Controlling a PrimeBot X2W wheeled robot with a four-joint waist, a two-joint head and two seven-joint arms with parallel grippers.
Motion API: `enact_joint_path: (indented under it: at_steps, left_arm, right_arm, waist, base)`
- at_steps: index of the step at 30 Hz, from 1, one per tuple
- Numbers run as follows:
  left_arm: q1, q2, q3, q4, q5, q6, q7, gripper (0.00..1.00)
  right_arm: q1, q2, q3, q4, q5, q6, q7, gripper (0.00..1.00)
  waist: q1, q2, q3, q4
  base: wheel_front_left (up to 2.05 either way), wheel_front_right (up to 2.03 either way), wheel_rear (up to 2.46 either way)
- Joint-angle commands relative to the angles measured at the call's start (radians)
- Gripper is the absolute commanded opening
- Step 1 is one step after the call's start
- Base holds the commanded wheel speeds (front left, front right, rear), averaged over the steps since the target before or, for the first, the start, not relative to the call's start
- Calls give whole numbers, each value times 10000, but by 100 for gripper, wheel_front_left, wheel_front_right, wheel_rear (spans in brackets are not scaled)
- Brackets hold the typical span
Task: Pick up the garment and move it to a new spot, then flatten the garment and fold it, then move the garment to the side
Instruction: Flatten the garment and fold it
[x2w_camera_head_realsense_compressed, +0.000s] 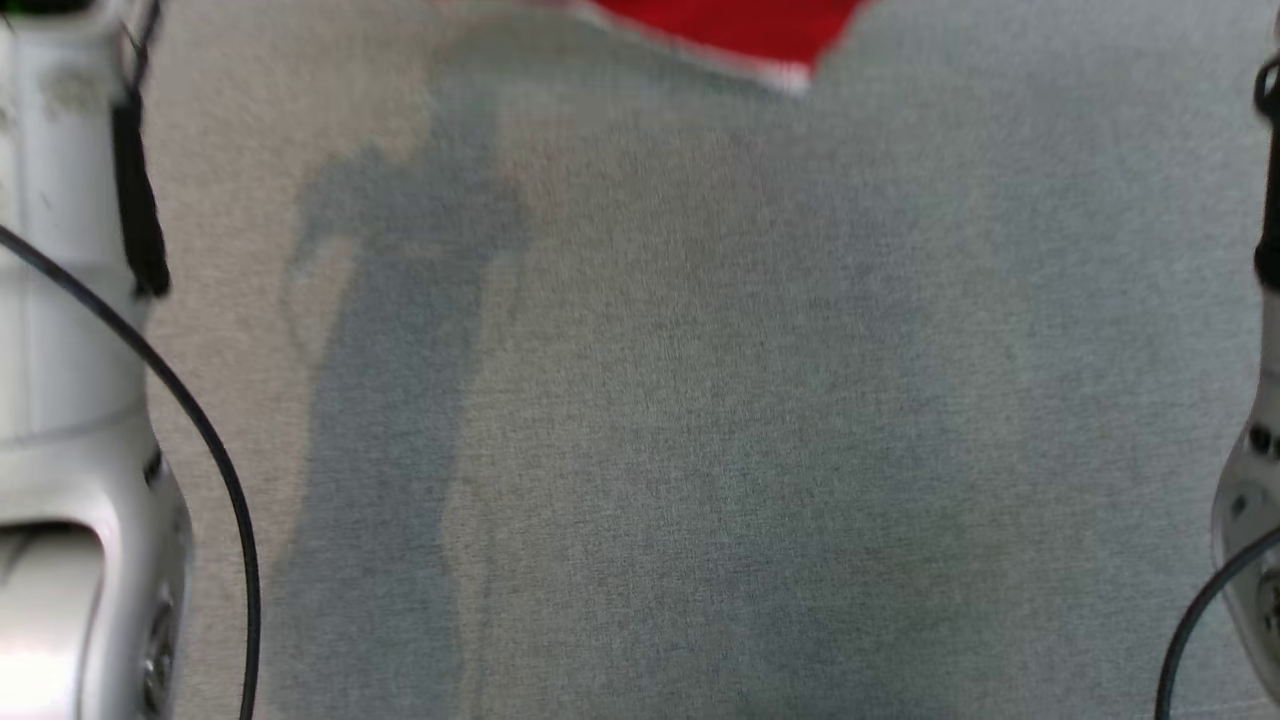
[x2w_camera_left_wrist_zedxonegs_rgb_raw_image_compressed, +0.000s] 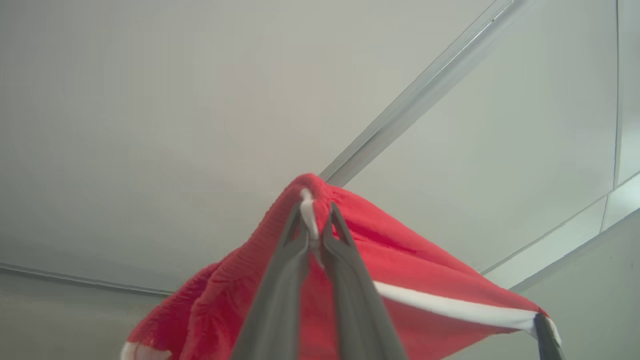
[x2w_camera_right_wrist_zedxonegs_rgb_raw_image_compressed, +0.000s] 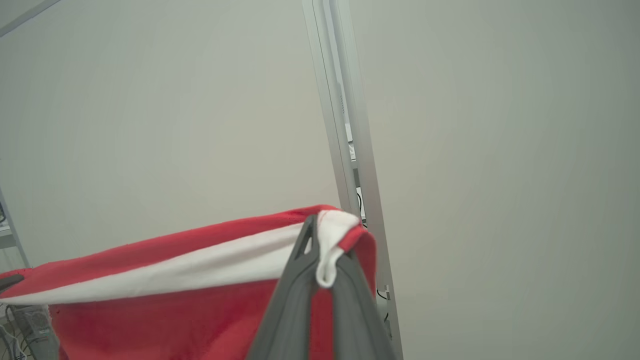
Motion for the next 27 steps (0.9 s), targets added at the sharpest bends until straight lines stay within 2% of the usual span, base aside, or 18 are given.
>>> enact_joint_path:
  at_steps: [1,7,10,13,17,21,27]
  left_arm:
    - [-672,135,95,472,200,-315,-447,0]
    - [-2085,137,-110,2380,613,-1600,-1873,0]
    - [-1980,219,-595,3201,1097,-2550,-2677,0]
    - [-1623,84,-801,4192,1215,-3053,-3149,0]
    - [-1198,-19,-1236,5361,1550,-3512,-3656,0]
    - [-829,2,-1723,6065,1954,-3894,-3953,0]
    - [26,50,-2560,7272,2681,-4143,-4381,0]
  right_arm:
    - [-604,-29,-91,469,-228,-34,-551,0]
    - [-1955,70,358,2446,-421,-34,-2120,0]
    - [-1855,82,902,3377,261,-32,-2679,0]
    - [-1575,89,1675,4210,860,-29,-3036,0]
    - [-1107,94,2679,5017,1490,-23,-3328,0]
    - [-644,98,3193,5506,1967,-22,-3470,0]
    - [268,95,4024,6198,2619,-22,-3605,0]
  waist:
    - [0,0,1141,-198]
    - [0,0,1981,-243]
    - [0,0,2243,-222]
    - [0,0,2479,-208]
    - [0,0,2585,-148]
    - [0,0,2471,-74]
    - [0,0,1769,68]
  base:
    - [0,0,0]
    - [0,0,0]
    - [0,0,0]
    - [0,0,0]
    - [0,0,0]
    - [0,0,0]
    - [0,0,0]
